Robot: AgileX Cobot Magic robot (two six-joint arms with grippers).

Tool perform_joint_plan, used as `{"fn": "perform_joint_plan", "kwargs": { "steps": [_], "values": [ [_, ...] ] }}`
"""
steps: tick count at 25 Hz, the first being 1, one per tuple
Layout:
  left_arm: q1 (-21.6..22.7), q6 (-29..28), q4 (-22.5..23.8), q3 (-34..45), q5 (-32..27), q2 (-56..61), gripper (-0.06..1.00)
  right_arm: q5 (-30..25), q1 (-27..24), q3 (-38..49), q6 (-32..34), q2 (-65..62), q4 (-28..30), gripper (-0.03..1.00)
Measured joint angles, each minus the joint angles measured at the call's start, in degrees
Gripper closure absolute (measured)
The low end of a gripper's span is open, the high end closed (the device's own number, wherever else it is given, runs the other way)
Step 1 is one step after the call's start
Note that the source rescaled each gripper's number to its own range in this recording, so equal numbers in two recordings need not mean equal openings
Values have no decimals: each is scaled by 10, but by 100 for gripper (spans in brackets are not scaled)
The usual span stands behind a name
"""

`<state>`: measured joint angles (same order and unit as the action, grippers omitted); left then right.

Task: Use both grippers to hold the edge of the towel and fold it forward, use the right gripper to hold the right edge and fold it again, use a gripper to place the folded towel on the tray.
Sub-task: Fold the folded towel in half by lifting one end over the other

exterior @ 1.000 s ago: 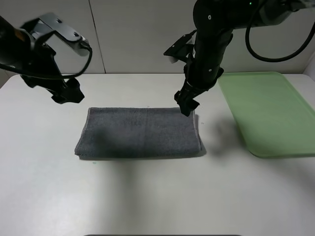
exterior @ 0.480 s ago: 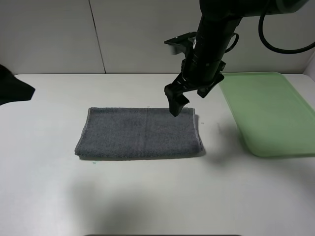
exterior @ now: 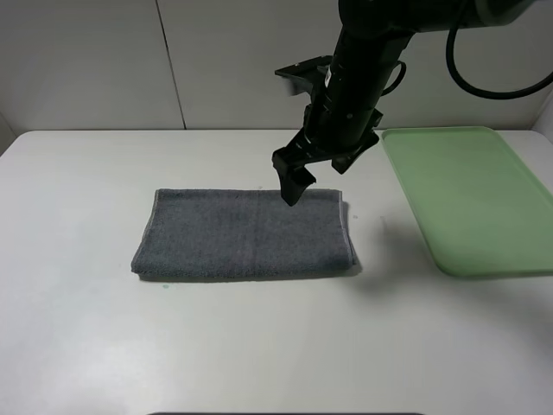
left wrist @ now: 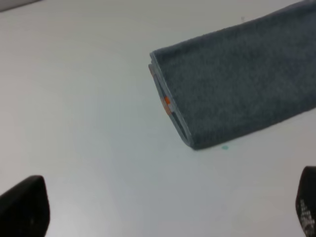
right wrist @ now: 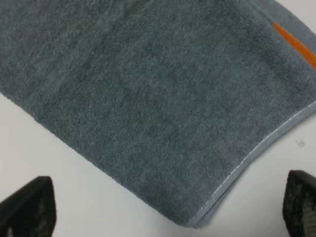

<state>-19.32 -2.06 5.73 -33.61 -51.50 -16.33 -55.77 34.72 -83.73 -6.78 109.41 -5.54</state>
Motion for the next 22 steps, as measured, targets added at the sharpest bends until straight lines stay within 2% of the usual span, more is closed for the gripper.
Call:
{"fn": "perform_joint_plan", "kwargs": {
  "steps": [9,14,22],
  "values": [
    [0,-59,-13,26,-100,141,-6,1,6,0,4,0,-2,-3],
    [0,-81,-14,60,-102,166,-6,2,6,0,4,0,-2,-3],
    [0,-83,-14,59,-98,166,-6,17,6,0,23,0,-2,-3]
  ]
}}
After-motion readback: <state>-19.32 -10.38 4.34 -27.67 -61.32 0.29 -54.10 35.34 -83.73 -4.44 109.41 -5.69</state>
